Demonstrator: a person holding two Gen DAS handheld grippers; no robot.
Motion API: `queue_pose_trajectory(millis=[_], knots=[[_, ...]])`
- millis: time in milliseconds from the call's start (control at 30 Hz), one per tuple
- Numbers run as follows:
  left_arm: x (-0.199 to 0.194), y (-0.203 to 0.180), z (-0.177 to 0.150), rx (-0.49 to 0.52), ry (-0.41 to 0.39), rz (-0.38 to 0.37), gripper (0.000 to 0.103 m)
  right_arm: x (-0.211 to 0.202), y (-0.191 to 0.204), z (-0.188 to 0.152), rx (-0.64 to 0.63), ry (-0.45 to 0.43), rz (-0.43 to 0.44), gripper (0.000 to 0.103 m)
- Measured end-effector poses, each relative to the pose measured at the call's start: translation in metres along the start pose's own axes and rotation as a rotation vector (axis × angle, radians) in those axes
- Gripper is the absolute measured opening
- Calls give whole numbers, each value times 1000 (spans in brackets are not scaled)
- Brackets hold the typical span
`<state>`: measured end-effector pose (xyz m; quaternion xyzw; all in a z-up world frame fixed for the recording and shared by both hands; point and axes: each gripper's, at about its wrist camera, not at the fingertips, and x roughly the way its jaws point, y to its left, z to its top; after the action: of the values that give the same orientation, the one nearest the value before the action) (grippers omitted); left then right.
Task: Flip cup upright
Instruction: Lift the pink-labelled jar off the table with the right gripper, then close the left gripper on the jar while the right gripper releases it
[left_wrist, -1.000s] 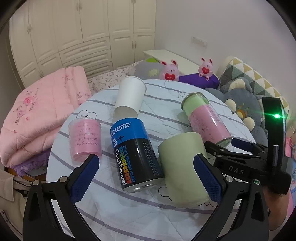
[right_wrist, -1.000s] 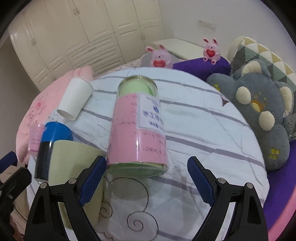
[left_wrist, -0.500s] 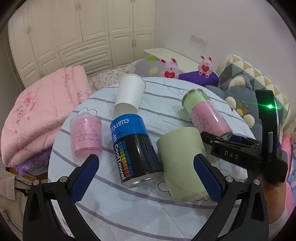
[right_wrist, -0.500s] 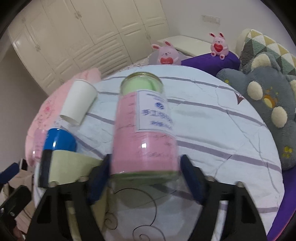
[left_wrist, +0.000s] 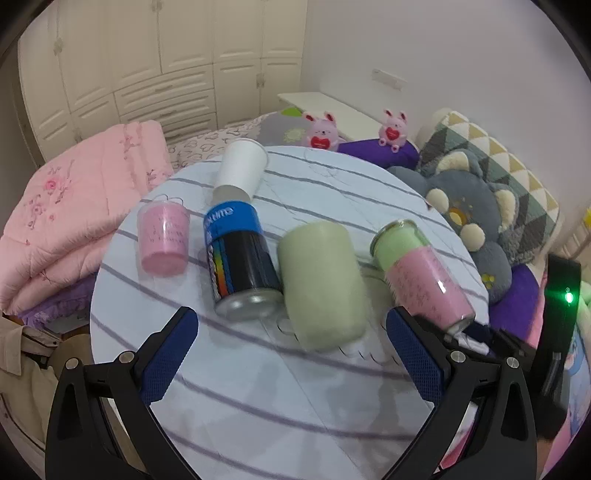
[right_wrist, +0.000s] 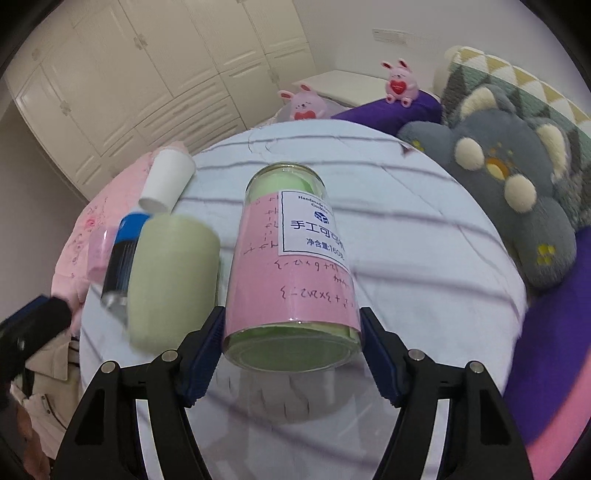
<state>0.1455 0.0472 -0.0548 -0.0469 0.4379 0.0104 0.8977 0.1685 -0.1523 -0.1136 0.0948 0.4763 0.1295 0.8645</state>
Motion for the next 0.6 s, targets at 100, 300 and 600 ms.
queue_pose_trajectory(millis=[100, 300, 600], knots=[[-9, -9, -13, 16, 8, -15, 103, -12, 3, -22, 14, 18, 7, 71], [-25, -16, -31, 31, 16, -13, 103, -25, 18, -59, 13, 52, 53, 72], [-24, -23, -37, 7, 56, -4, 103, -34, 24, -75, -6, 86, 153, 81]])
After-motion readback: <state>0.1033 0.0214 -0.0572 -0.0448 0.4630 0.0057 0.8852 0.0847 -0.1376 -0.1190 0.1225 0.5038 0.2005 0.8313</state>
